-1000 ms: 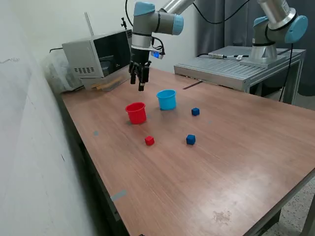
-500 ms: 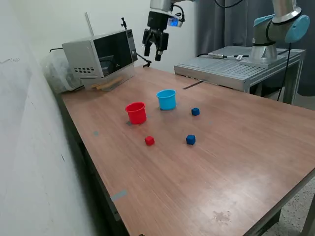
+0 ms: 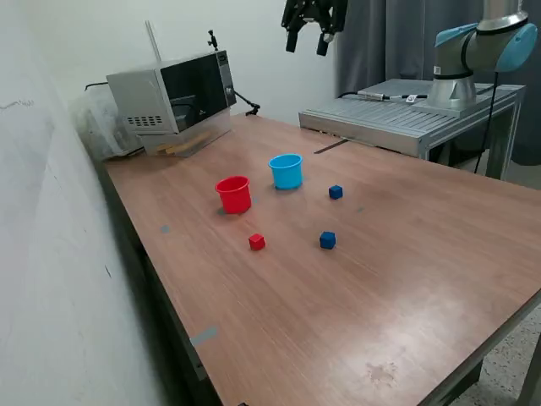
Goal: Place red objects in the red bin, and blue objects in the blue bin.
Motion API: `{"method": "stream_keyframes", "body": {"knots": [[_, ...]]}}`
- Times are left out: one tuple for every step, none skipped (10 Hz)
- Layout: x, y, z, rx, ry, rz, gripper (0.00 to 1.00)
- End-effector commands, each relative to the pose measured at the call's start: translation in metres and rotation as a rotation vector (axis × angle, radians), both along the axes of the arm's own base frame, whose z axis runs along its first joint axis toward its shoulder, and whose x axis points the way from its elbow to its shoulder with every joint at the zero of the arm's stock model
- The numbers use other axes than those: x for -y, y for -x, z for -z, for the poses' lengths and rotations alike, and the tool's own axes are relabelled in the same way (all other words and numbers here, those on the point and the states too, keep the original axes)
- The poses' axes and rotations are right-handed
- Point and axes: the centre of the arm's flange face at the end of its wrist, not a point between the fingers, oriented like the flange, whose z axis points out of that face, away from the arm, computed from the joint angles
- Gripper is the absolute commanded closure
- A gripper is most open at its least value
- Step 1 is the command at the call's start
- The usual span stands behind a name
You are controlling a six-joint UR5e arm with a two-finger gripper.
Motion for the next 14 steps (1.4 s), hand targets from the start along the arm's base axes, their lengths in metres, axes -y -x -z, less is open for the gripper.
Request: {"method": "stream_keyframes", "body": {"knots": [[0.083, -0.027, -0.004, 0.043, 0.001, -0.134, 0.0], [0.096, -0.024, 0.006, 0.058, 0.001, -0.155, 0.0], [0.1, -0.017, 0.031, 0.097, 0.003, -0.14, 0.0], [0.098, -0.009, 0.055, 0.132, 0.001, -0.13, 0.0], [0.093, -0.01, 0.106, 0.204, -0.003, -0.122, 0.0], [0.082, -0.009, 0.144, 0.214, -0.002, -0.105, 0.0], [0.03, 0.0, 0.176, 0.243, 0.005, -0.028, 0.0], [-0.01, 0.012, 0.203, 0.255, 0.013, 0.038, 0.0], [-0.036, 0.018, 0.216, 0.27, 0.021, 0.081, 0.0], [-0.05, 0.021, 0.225, 0.284, 0.025, 0.104, 0.0], [-0.052, 0.018, 0.23, 0.29, 0.028, 0.107, 0.0], [-0.051, 0.014, 0.237, 0.294, 0.029, 0.106, 0.0], [-0.05, 0.009, 0.243, 0.303, 0.03, 0.105, 0.0], [-0.042, 0.002, 0.25, 0.313, 0.032, 0.094, 0.0]]}}
